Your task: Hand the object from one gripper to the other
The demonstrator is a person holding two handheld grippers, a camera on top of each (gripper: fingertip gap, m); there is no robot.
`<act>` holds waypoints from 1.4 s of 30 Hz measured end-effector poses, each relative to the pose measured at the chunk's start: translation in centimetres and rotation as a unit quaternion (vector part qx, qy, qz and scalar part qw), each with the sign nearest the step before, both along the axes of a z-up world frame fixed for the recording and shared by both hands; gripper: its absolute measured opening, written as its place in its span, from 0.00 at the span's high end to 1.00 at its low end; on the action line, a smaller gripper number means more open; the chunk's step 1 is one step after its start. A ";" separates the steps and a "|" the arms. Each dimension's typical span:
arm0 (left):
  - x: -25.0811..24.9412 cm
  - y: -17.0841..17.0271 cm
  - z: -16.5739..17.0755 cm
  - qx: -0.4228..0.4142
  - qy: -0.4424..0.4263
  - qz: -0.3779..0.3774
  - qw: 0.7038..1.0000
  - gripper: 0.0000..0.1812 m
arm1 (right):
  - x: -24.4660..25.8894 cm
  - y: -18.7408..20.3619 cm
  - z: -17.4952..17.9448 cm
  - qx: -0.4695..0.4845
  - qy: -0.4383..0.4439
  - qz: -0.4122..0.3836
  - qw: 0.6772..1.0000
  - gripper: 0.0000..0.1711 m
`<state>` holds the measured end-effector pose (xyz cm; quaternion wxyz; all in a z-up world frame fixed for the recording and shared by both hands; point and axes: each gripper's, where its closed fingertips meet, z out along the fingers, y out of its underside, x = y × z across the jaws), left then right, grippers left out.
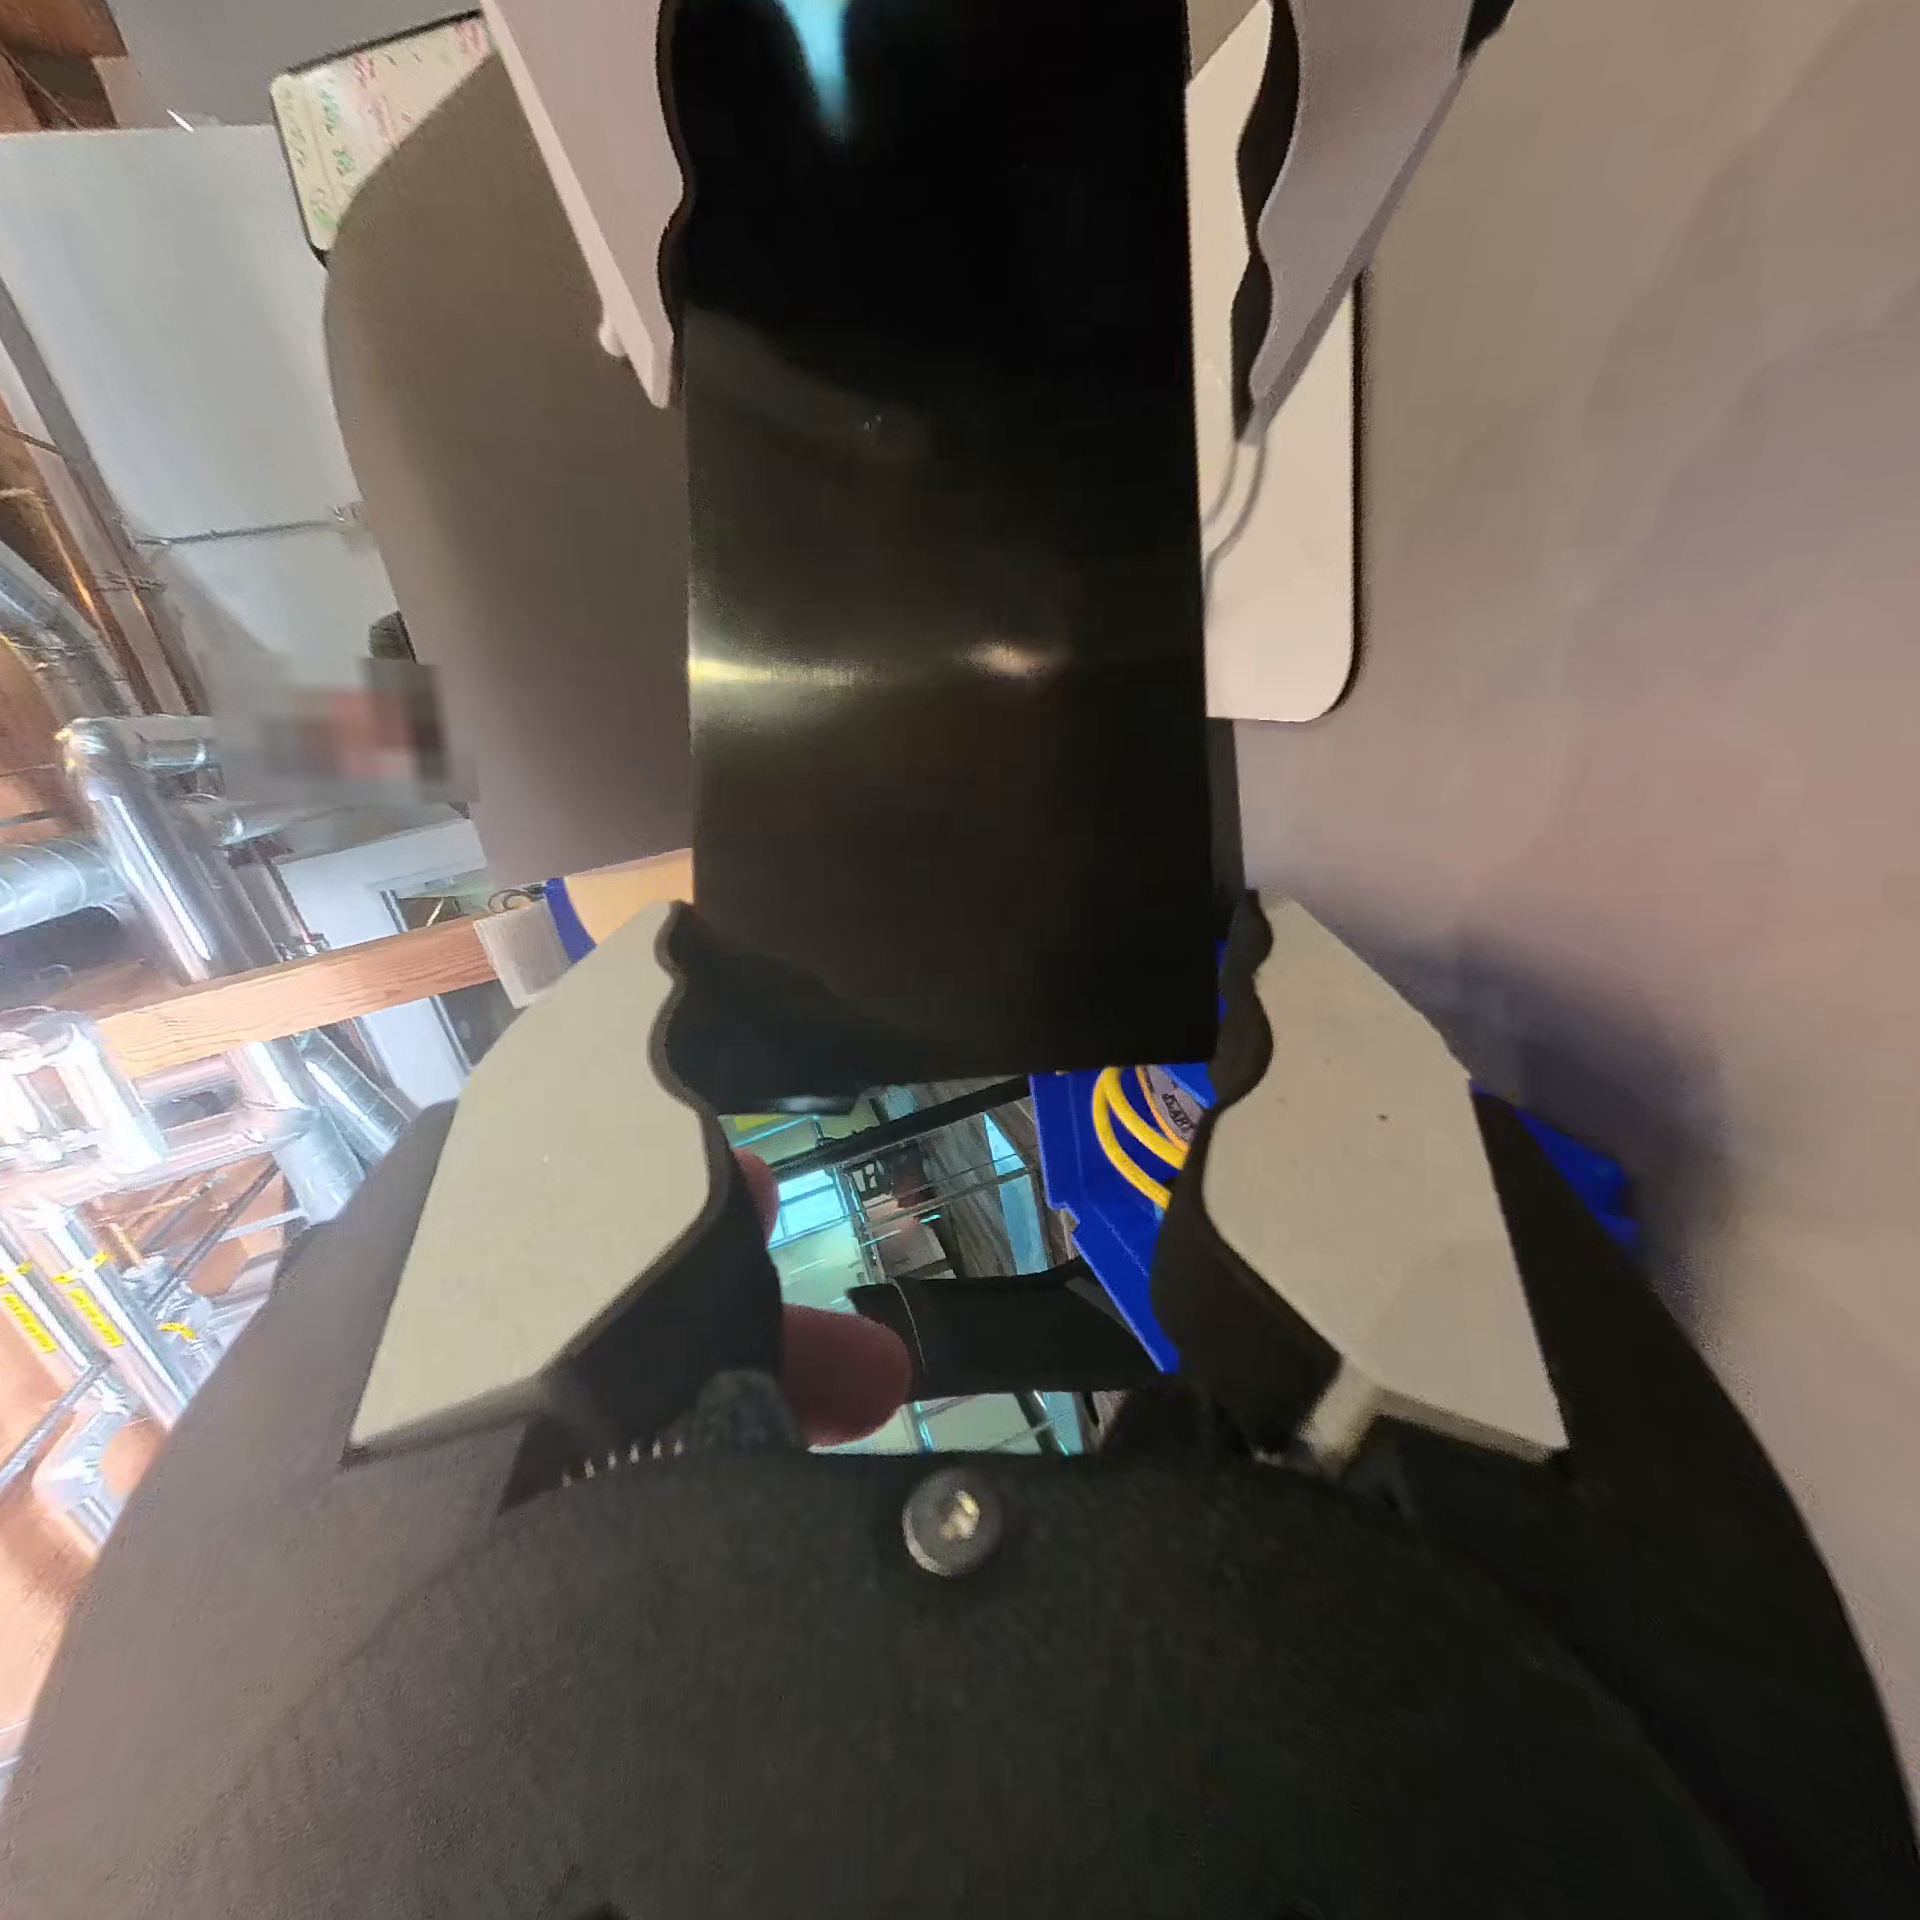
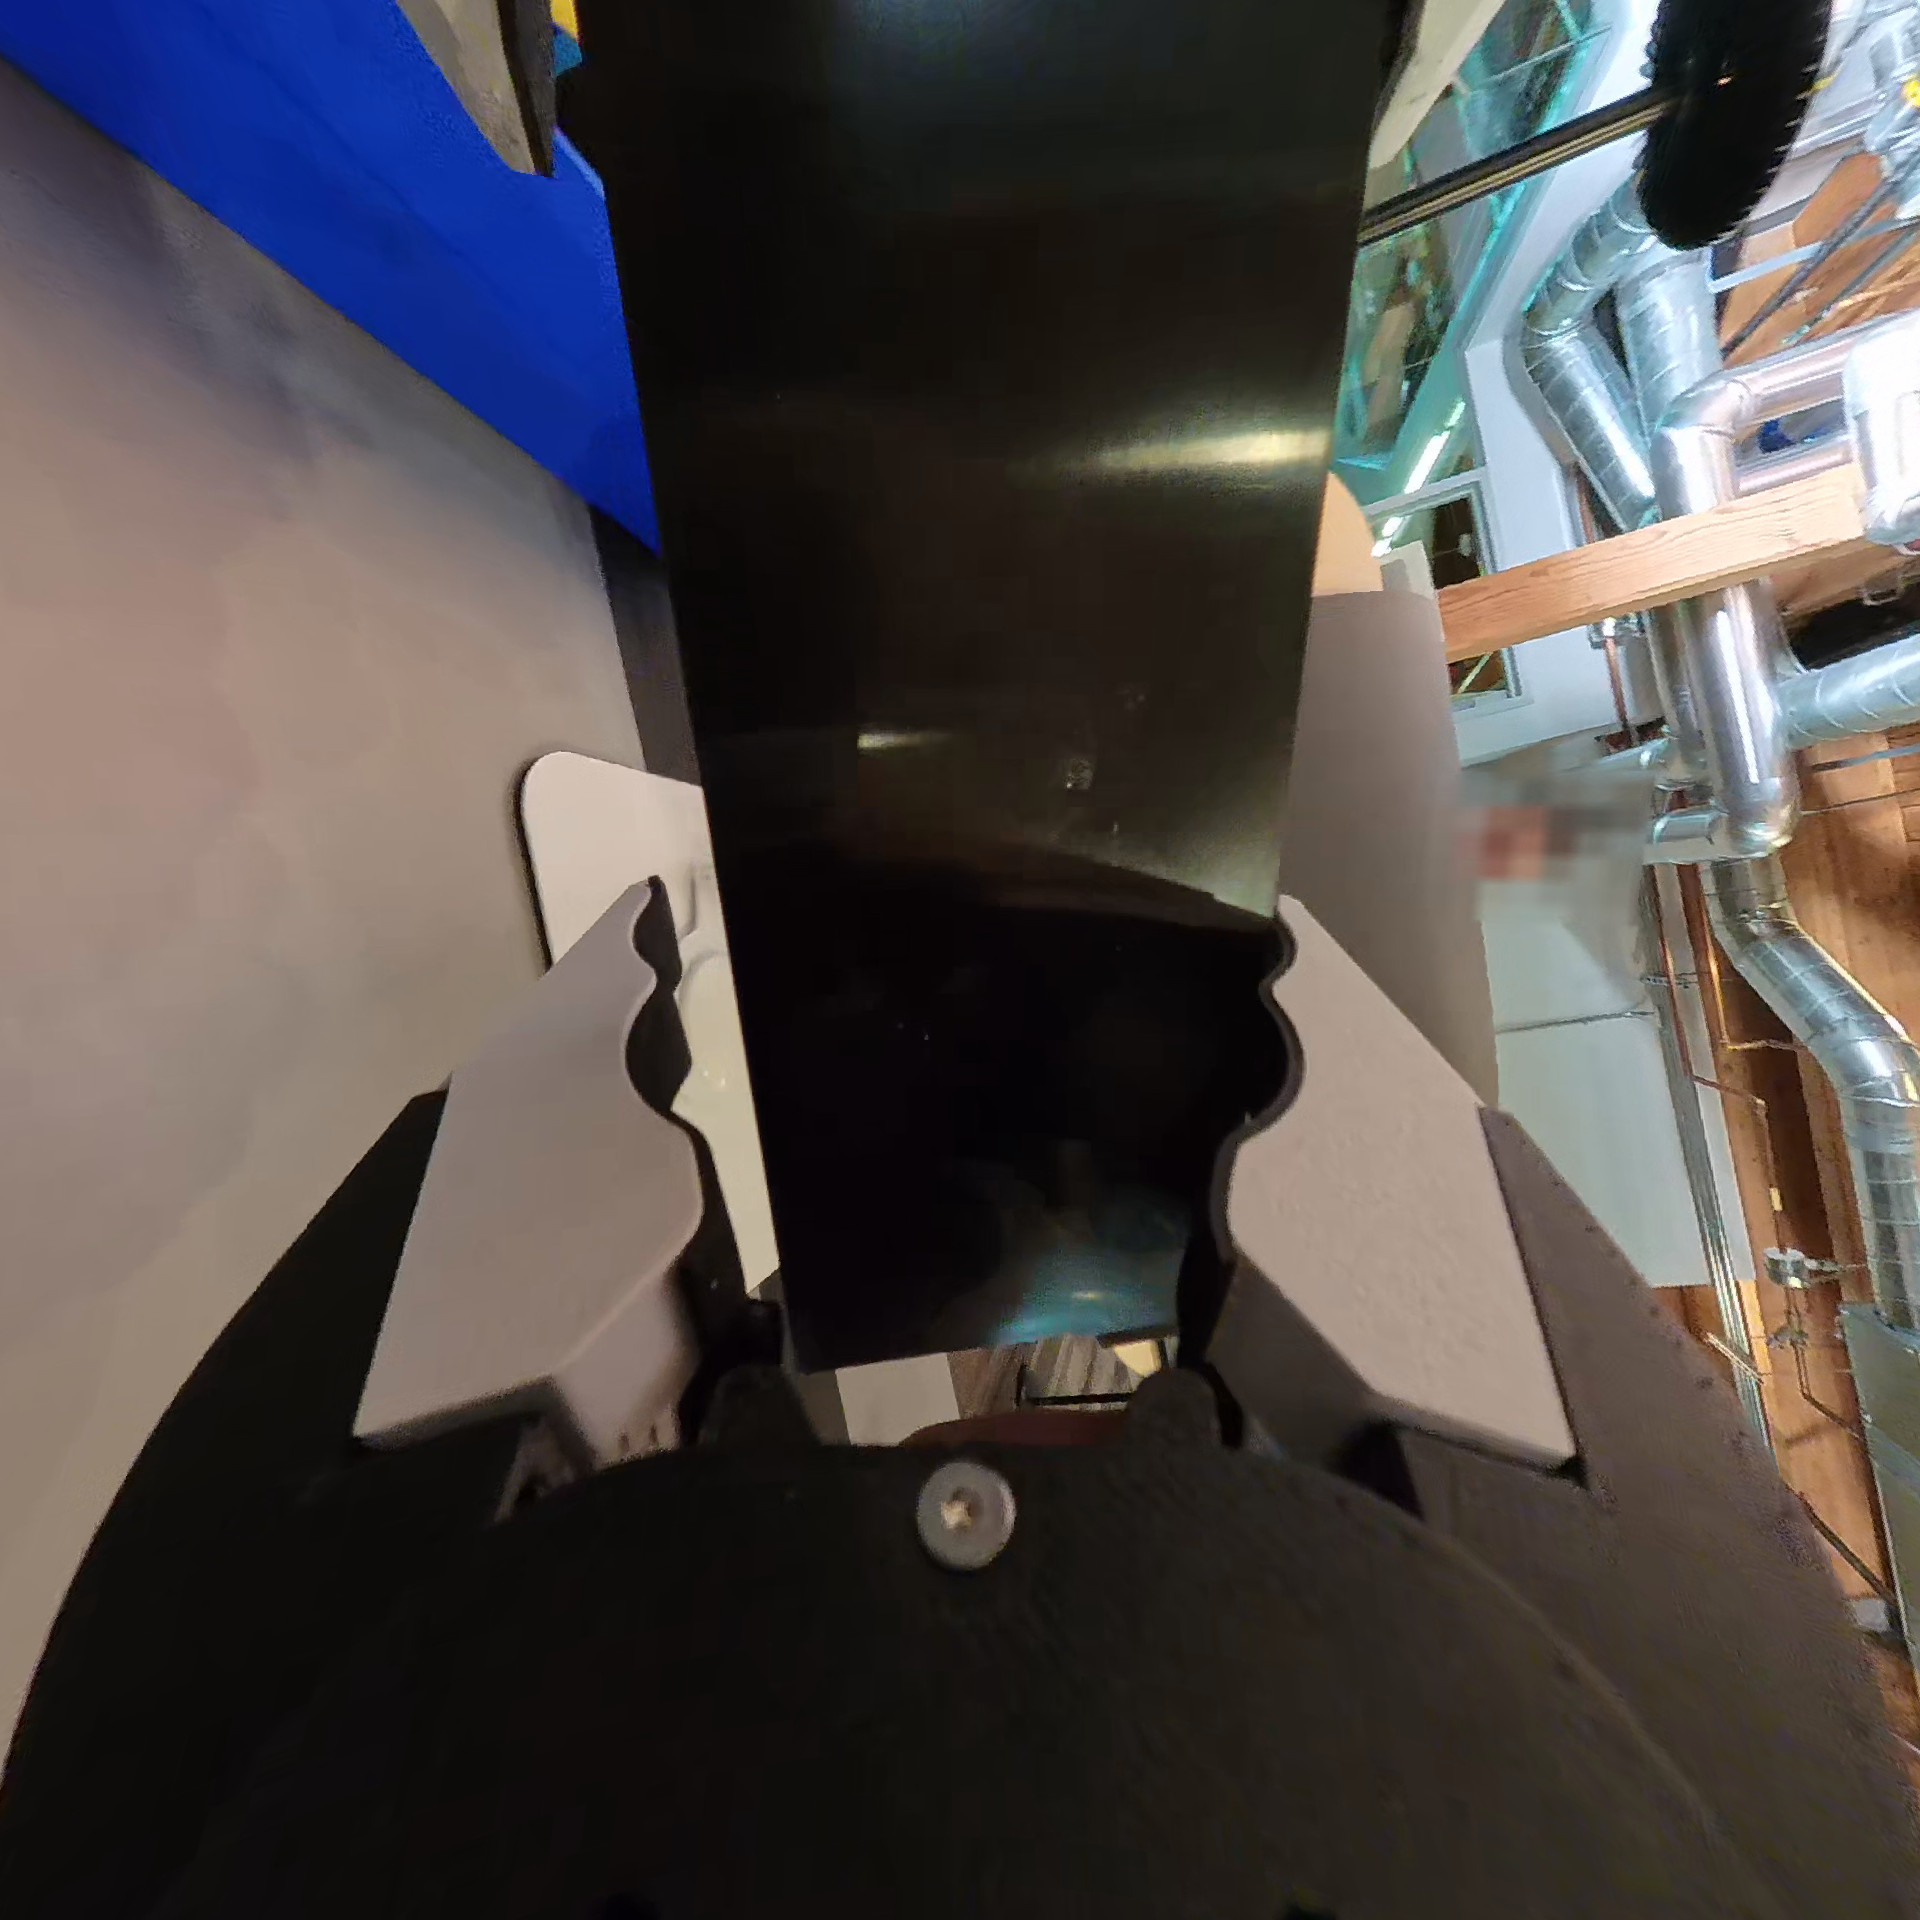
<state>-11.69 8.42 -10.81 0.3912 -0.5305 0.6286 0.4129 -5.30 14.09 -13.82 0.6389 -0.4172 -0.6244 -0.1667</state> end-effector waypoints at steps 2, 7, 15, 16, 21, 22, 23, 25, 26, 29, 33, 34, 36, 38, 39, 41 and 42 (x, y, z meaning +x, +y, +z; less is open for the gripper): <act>0.2 0.0 0.9 0.018 0.010 -0.003 1.000 0.48 | 0.0 0.1 0.8 0.018 0.018 -0.005 1.000 0.34; 1.0 -0.2 3.3 0.076 0.039 -0.023 0.996 0.48 | 0.5 0.2 2.8 0.056 0.055 -0.016 0.997 0.27; 1.0 -0.5 4.8 0.090 0.043 -0.020 0.995 0.48 | 0.6 -0.9 4.2 0.037 0.081 0.024 0.996 0.19; 1.0 -0.6 4.8 0.082 0.030 -0.019 0.996 0.48 | 0.6 -1.2 4.6 0.042 0.085 0.031 0.995 0.20; 0.5 -0.9 5.1 0.035 -0.036 -0.001 0.999 0.48 | 1.6 -1.5 7.1 0.136 0.094 0.015 0.986 0.19; 0.4 -1.0 5.1 0.026 -0.049 0.002 0.998 0.48 | 1.8 -2.0 7.9 0.162 0.105 0.015 0.981 0.21; 0.3 -1.0 5.1 0.012 -0.065 0.004 0.998 0.48 | 2.0 -2.6 8.7 0.185 0.116 0.019 0.976 0.23; 0.2 -1.1 5.0 -0.015 -0.103 0.011 0.995 0.48 | 1.7 -3.8 9.1 0.216 0.116 0.036 0.969 0.29; 0.1 -1.2 5.1 -0.028 -0.121 0.013 0.992 0.48 | 1.6 -4.4 9.1 0.232 0.110 0.046 0.965 0.37; 0.3 -1.7 5.1 -0.087 -0.191 0.021 0.977 0.48 | 1.3 -4.9 8.4 0.258 0.094 0.054 0.960 0.68; 0.9 -2.6 4.3 -0.151 -0.233 0.034 0.960 0.48 | 1.8 -4.7 8.6 0.270 0.100 0.048 0.957 0.96; 1.1 -2.8 4.3 -0.167 -0.250 0.036 0.953 0.48 | 1.8 -4.8 8.7 0.270 0.102 0.050 0.956 0.97; 1.3 -3.0 4.0 -0.195 -0.276 0.041 0.940 0.48 | 1.8 -4.9 8.7 0.258 0.101 0.057 0.959 0.99; 1.3 -3.0 3.9 -0.211 -0.288 0.043 0.933 0.48 | 1.6 -4.6 8.1 0.226 0.084 0.063 0.969 0.99; 1.3 -3.0 4.5 -0.194 -0.290 0.034 0.937 0.59 | 1.5 -4.2 7.6 0.193 0.074 0.065 0.976 1.00; 0.6 -2.7 5.2 -0.142 -0.231 0.030 0.962 0.53 | 1.5 -3.5 6.5 0.112 0.070 0.076 0.988 1.00; 0.3 -2.7 5.5 -0.109 -0.186 0.022 0.976 0.52 | 1.5 -3.2 5.8 0.073 0.055 0.080 0.993 1.00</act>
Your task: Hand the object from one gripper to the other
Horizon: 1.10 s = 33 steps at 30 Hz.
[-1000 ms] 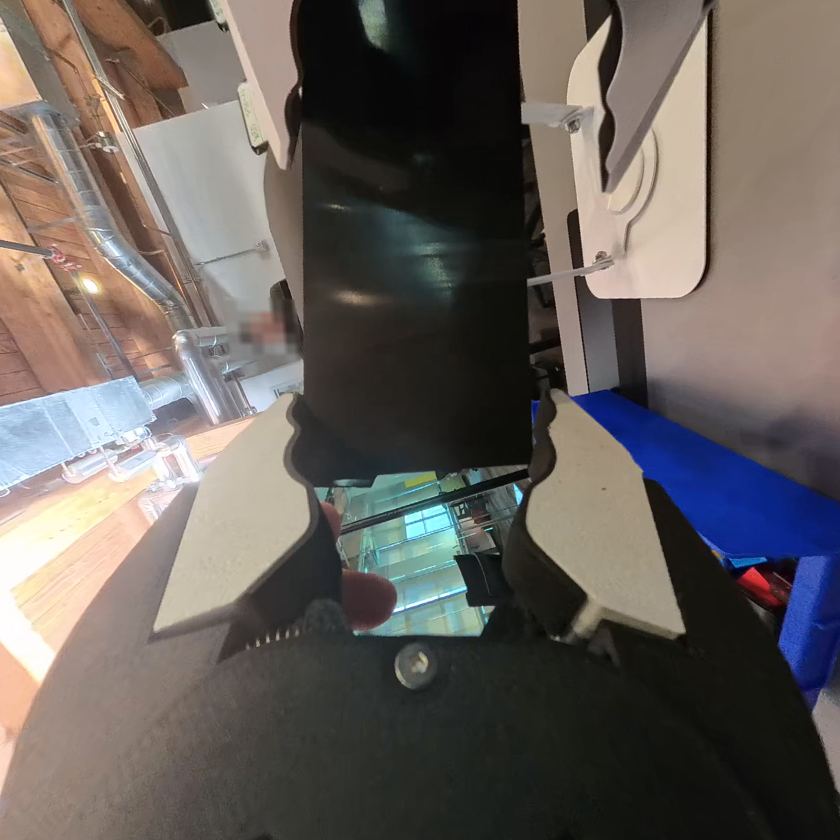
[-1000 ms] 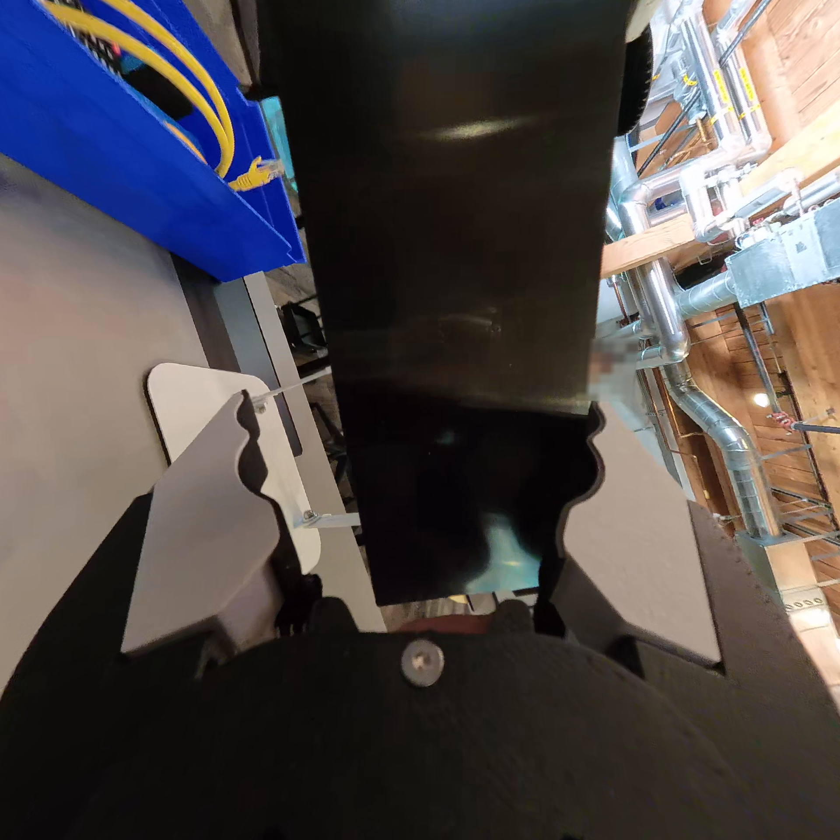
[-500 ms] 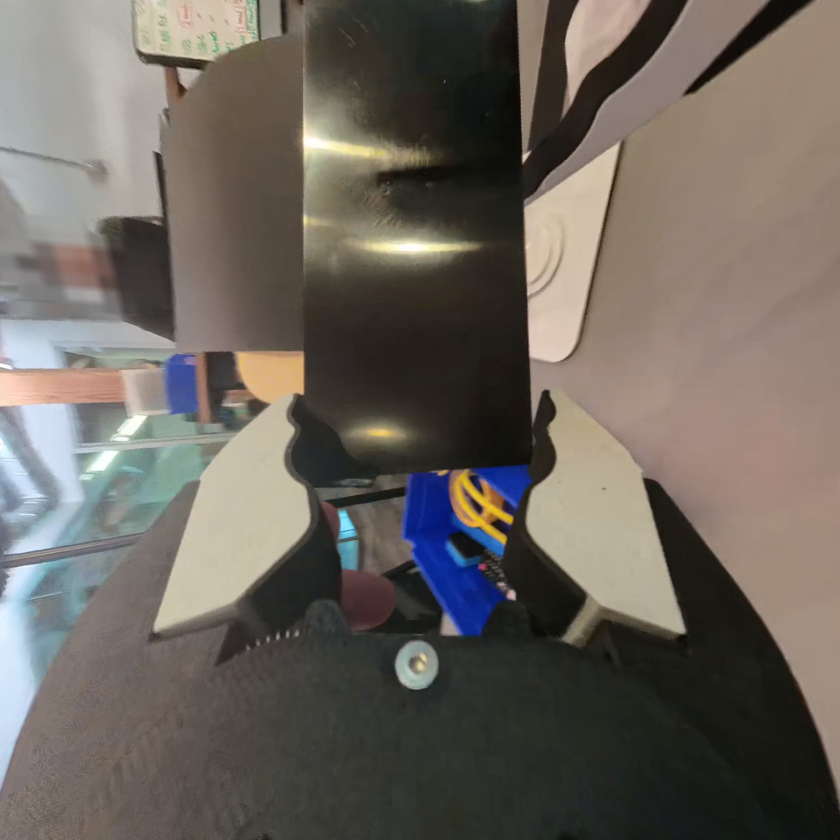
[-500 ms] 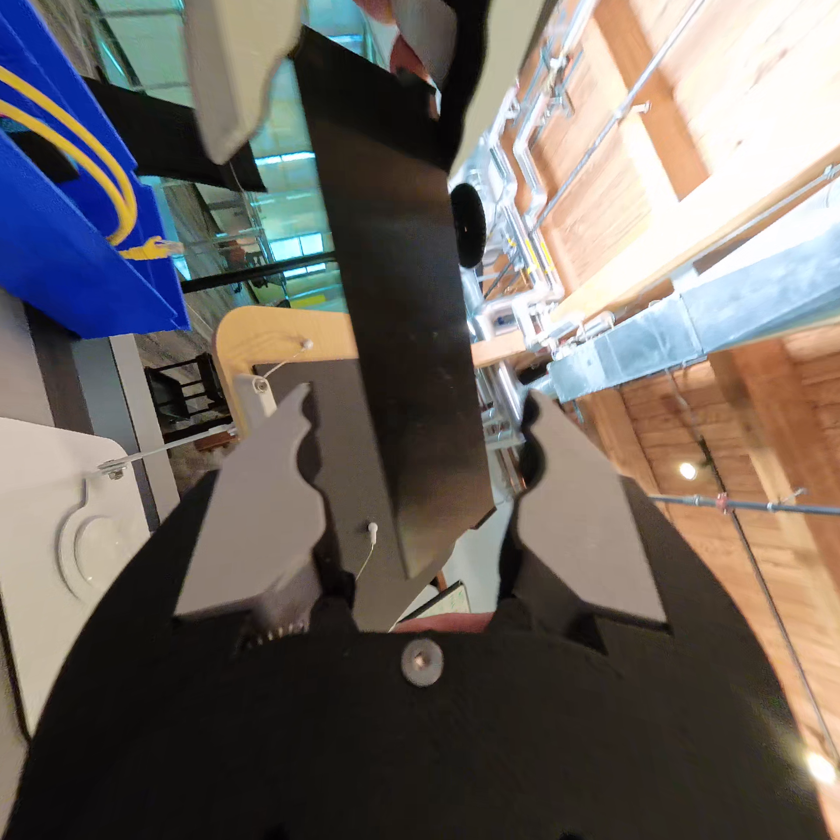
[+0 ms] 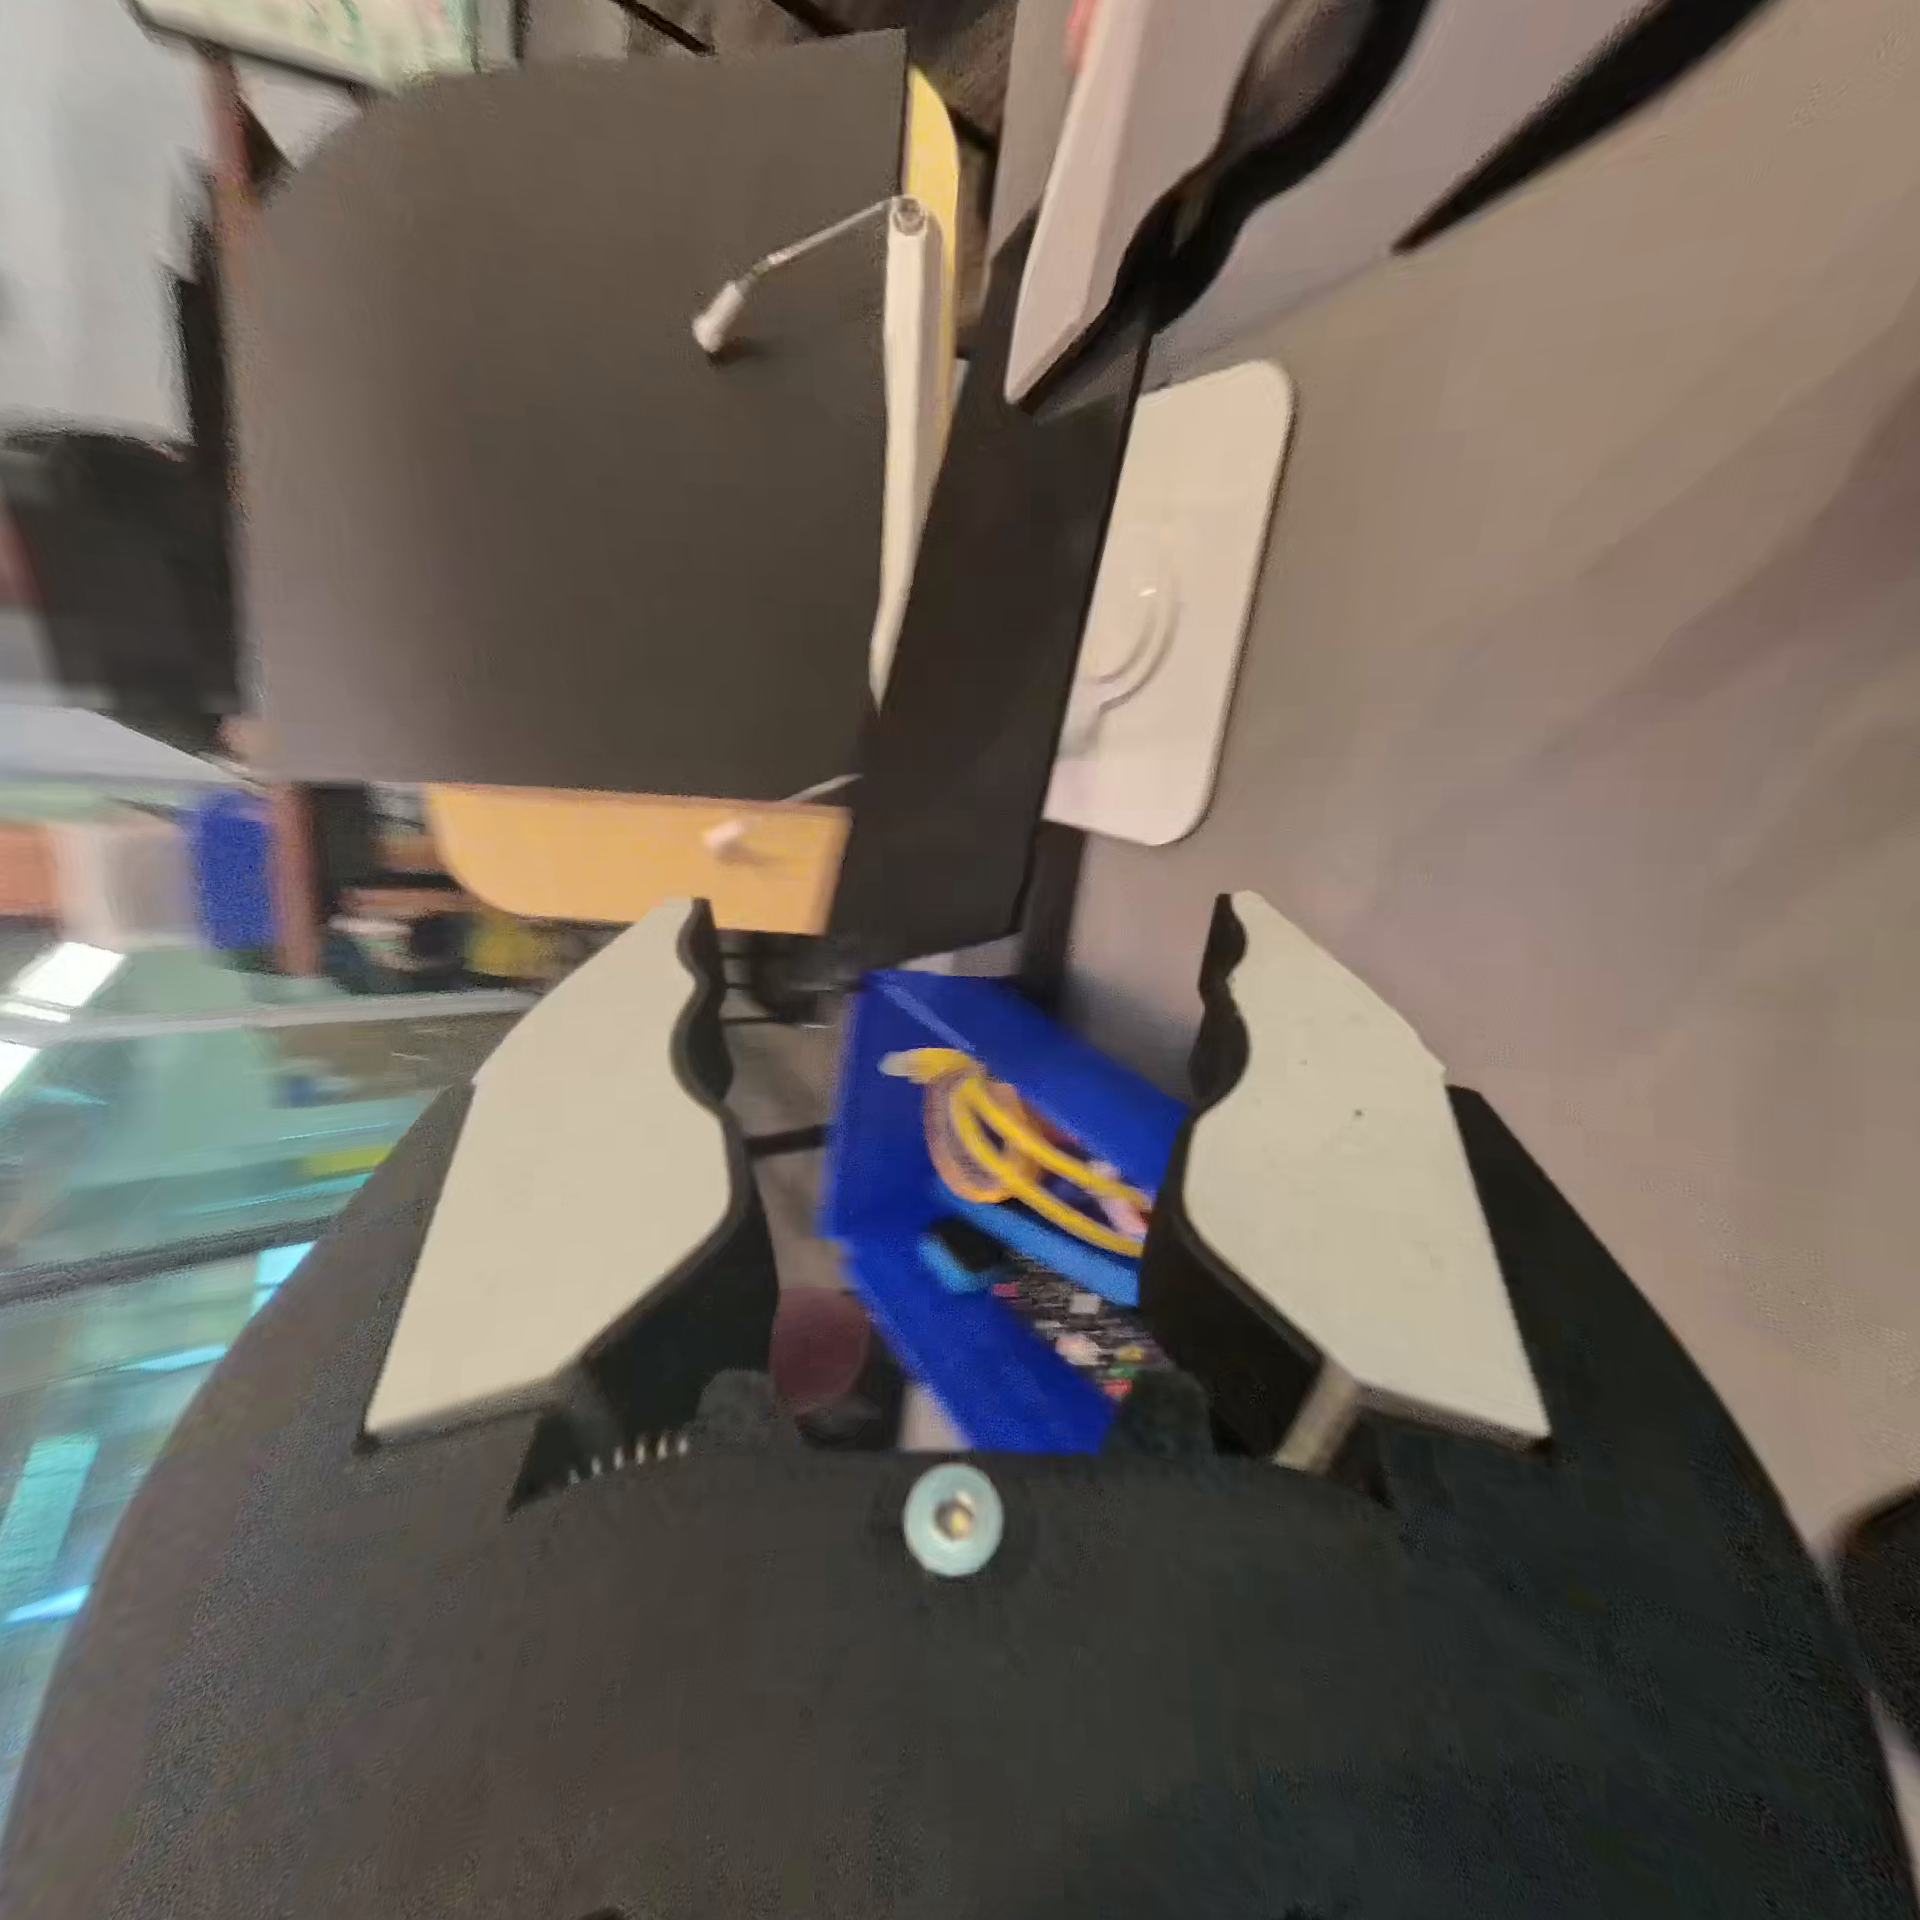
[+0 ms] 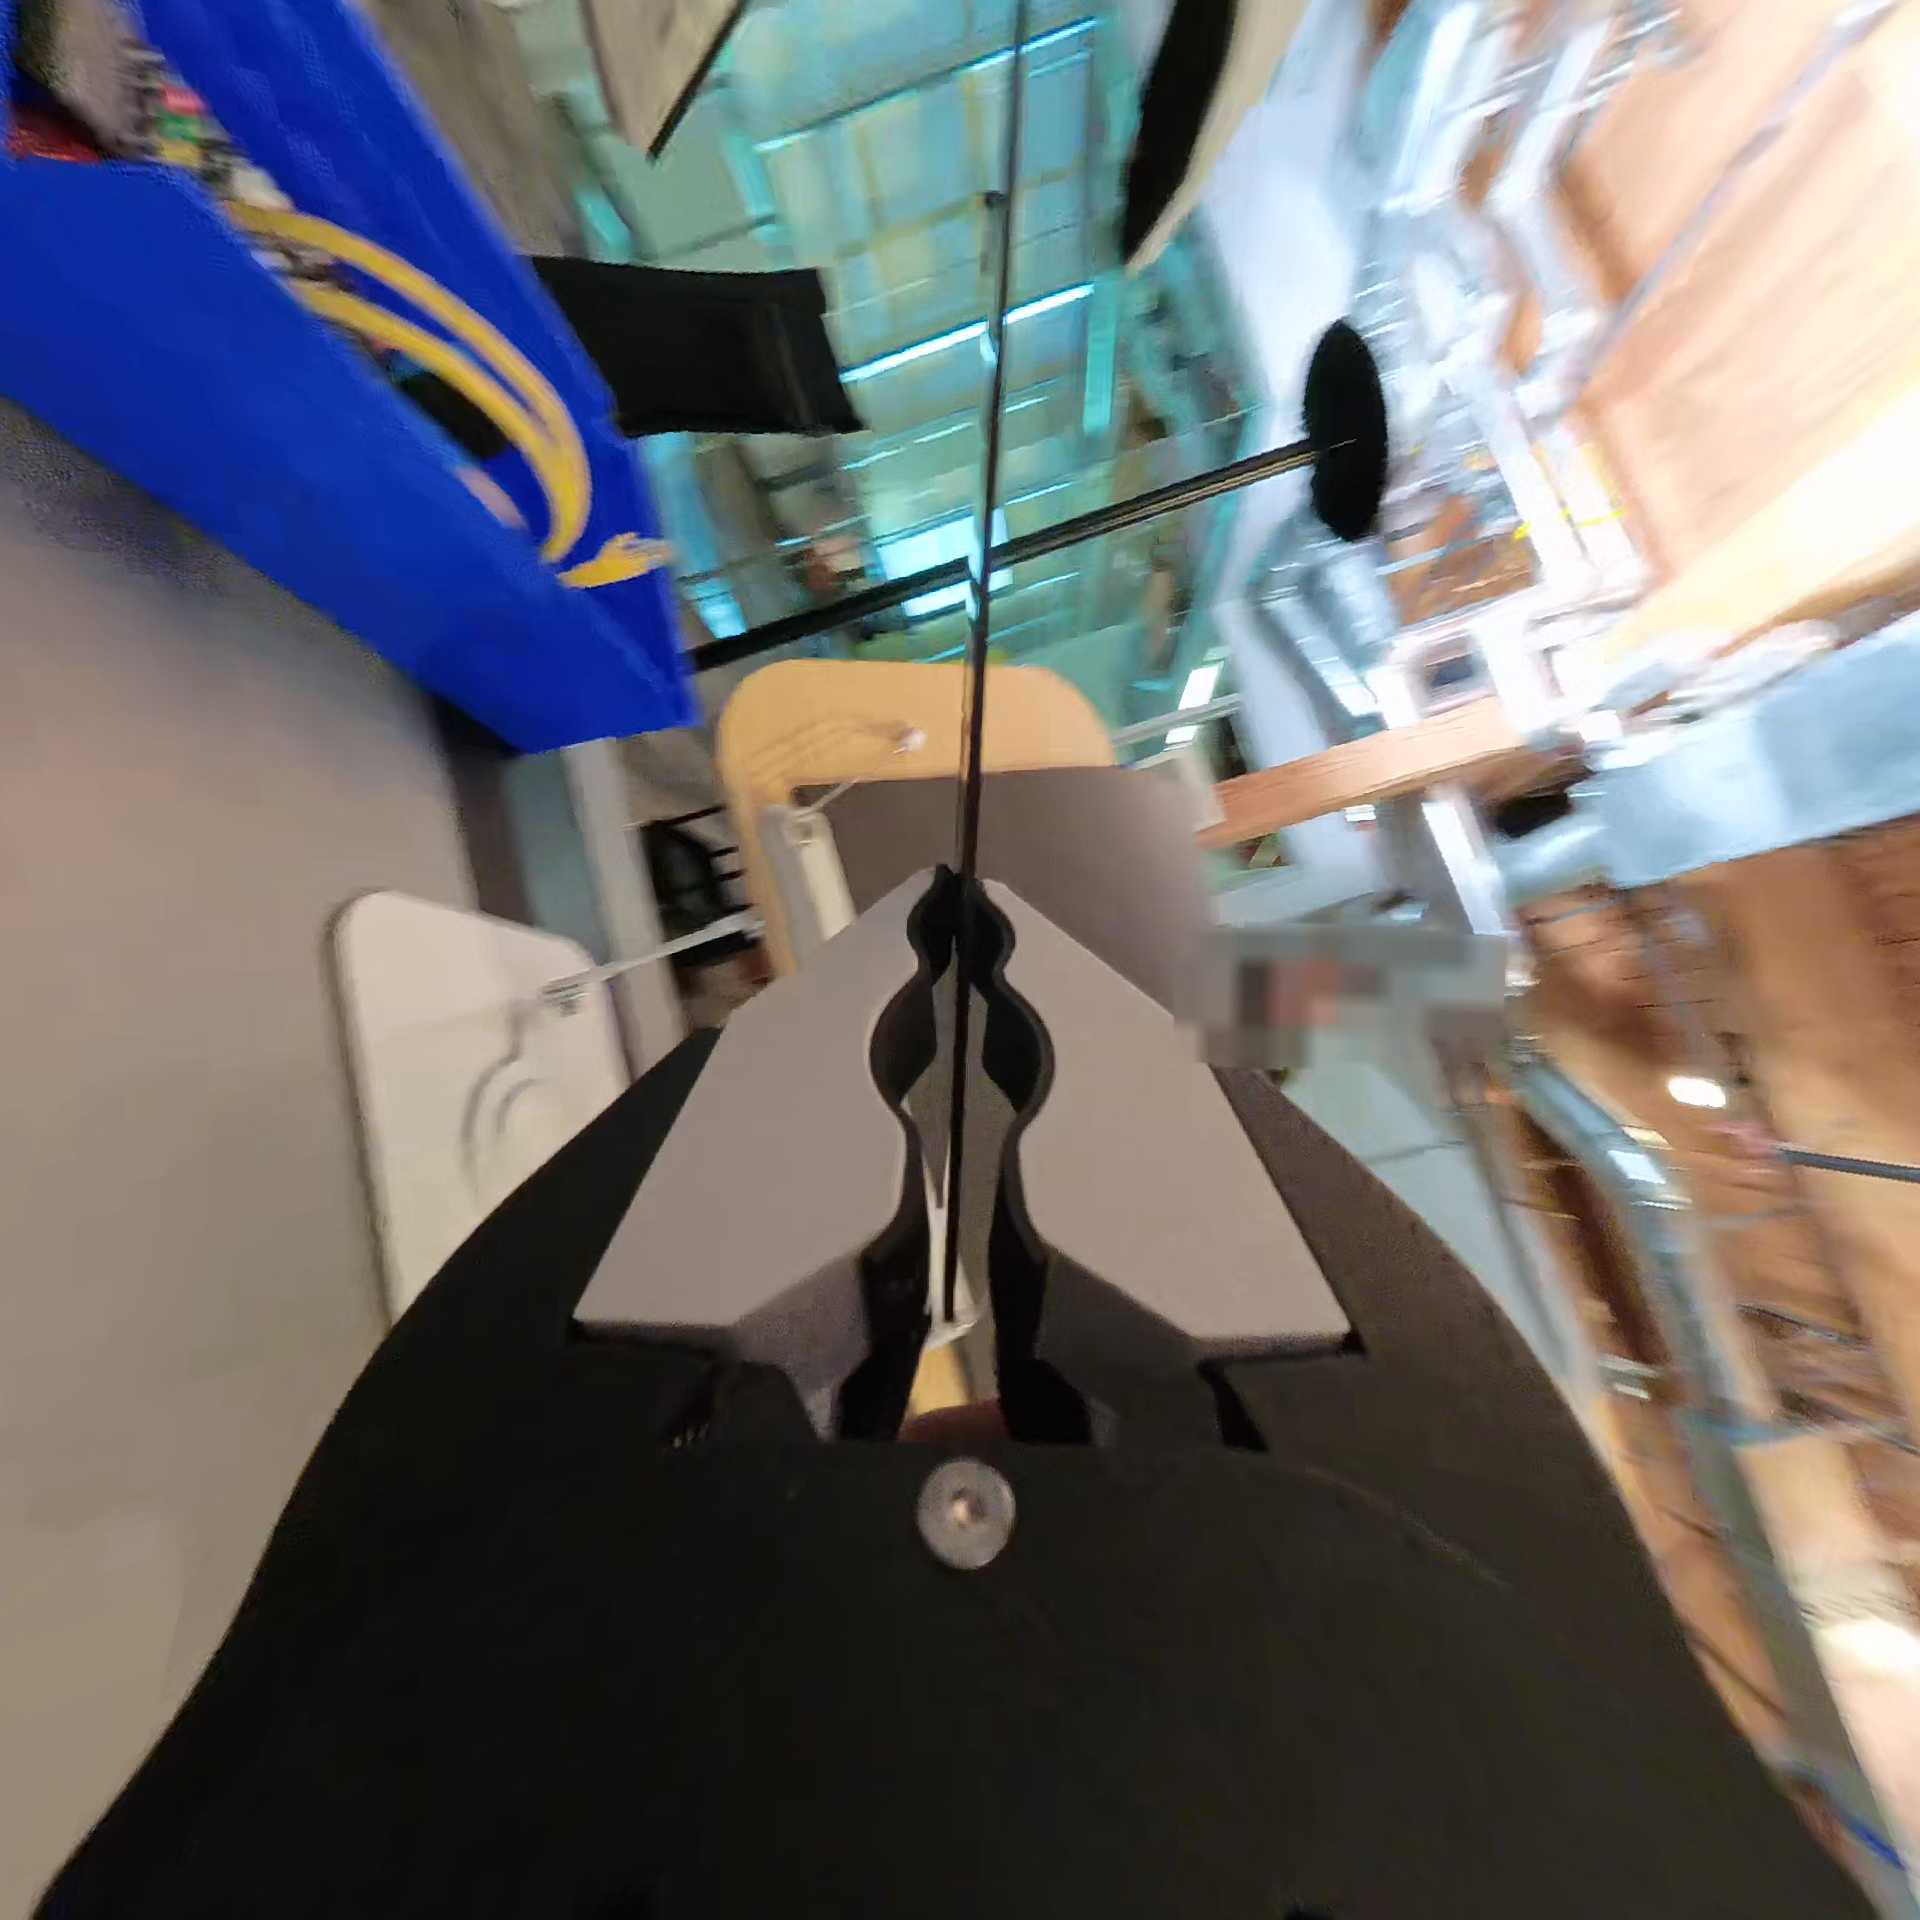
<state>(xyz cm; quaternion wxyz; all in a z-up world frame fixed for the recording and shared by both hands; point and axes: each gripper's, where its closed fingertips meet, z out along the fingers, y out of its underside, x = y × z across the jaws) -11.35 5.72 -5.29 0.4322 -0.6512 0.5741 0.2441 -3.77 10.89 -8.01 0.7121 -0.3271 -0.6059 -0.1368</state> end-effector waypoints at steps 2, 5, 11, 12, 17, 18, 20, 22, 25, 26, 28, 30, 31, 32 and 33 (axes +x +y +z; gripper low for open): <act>0.0 -0.2 0.3 0.068 0.082 -0.020 0.994 0.50 | 0.1 0.2 -1.3 -0.109 -0.011 0.025 0.994 1.00; 0.5 -0.6 0.4 0.149 0.168 -0.039 0.974 0.47 | 0.3 -0.4 -3.5 -0.276 -0.033 0.072 0.958 1.00; 0.7 -1.7 -1.2 0.129 0.080 -0.041 0.988 0.53 | 0.7 -4.9 -4.1 -0.497 -0.010 0.279 0.822 1.00; 0.8 -2.0 -1.6 0.096 0.020 -0.035 0.995 0.53 | 0.9 -5.5 -3.4 -0.503 0.005 0.315 0.805 1.00; 3.6 -4.2 0.6 -0.010 -0.339 -0.083 0.937 0.61 | 1.0 -7.4 -1.3 -0.532 0.074 0.431 0.726 1.00; 4.1 -4.4 1.2 -0.023 -0.394 -0.091 0.914 0.62 | 1.0 -7.8 -0.9 -0.541 0.088 0.452 0.703 1.00; 4.9 -4.5 1.6 -0.030 -0.451 -0.097 0.887 0.65 | 0.9 -8.4 -0.4 -0.551 0.110 0.484 0.671 1.00; 5.7 -4.6 1.9 -0.036 -0.498 -0.112 0.859 0.73 | 0.9 -8.9 -0.1 -0.558 0.125 0.510 0.643 1.00; 6.3 -4.3 2.1 -0.053 -0.552 -0.115 0.824 0.88 | 0.9 -9.7 0.2 -0.561 0.135 0.534 0.618 1.00; 6.5 -4.3 2.2 -0.054 -0.556 -0.119 0.821 0.91 | 0.6 -9.8 0.0 -0.563 0.131 0.532 0.619 1.00; 6.7 -4.1 1.9 -0.048 -0.544 -0.121 0.829 0.95 | 0.4 -10.0 -0.3 -0.570 0.128 0.531 0.614 1.00; 6.9 -4.2 1.8 -0.049 -0.538 -0.124 0.832 0.96 | 0.2 -9.8 -0.6 -0.577 0.130 0.529 0.609 1.00; 7.0 -4.2 1.8 -0.050 -0.536 -0.124 0.833 0.96 | 0.2 -9.7 -0.6 -0.579 0.130 0.528 0.607 1.00; 7.0 -4.2 1.8 -0.043 -0.533 -0.124 0.836 0.96 | 0.1 -9.5 -0.6 -0.582 0.134 0.524 0.607 1.00; 7.1 -4.4 1.8 -0.039 -0.529 -0.127 0.838 0.97 | -0.2 -9.1 -0.6 -0.586 0.143 0.514 0.610 1.00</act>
